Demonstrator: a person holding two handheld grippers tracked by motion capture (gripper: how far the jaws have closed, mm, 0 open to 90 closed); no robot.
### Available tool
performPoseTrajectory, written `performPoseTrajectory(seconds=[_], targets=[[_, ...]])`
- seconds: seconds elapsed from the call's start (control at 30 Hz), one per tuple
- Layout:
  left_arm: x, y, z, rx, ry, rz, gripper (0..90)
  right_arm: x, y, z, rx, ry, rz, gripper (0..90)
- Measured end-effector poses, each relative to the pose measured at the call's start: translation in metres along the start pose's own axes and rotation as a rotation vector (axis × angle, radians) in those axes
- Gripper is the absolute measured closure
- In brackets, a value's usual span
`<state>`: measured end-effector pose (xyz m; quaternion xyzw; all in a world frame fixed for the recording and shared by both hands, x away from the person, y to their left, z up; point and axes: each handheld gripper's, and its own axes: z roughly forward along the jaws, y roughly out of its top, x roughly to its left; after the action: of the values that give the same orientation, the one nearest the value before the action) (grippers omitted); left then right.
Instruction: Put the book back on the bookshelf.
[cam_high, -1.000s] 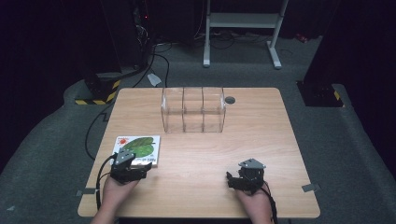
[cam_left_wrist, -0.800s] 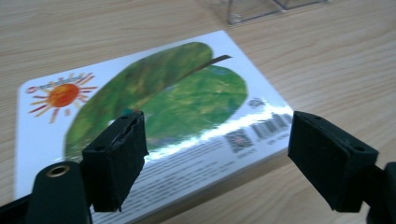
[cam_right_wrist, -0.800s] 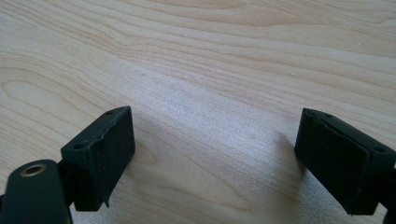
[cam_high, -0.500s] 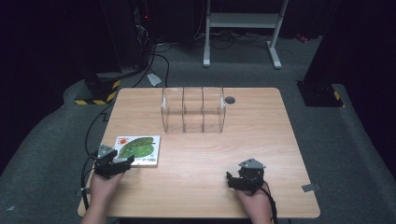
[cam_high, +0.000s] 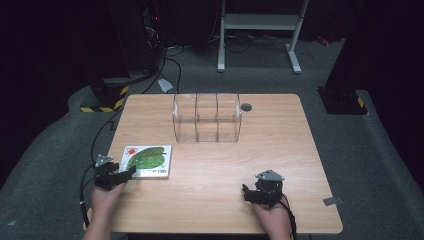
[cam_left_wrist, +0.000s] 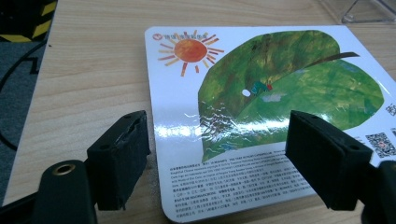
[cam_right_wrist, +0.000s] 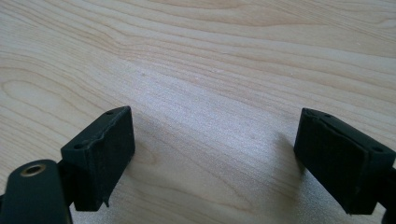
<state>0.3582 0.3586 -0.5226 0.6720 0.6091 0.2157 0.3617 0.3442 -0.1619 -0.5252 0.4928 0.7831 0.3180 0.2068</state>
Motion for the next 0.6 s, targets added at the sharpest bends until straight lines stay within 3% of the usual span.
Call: performPoseTrajectory(seconds=[0.37, 0.6], targets=[[-0.001, -0.0015, 0.0022, 0.012, -0.005, -0.004, 23.3, 0.0, 0.0, 0.0, 0.0, 0.0, -0.001, 12.1], [-0.0089, -0.0014, 0.0037, 0.016, -0.022, 0.027, 23.6, 0.0, 0.0, 0.0, 0.0, 0.0, -0.001, 12.1]])
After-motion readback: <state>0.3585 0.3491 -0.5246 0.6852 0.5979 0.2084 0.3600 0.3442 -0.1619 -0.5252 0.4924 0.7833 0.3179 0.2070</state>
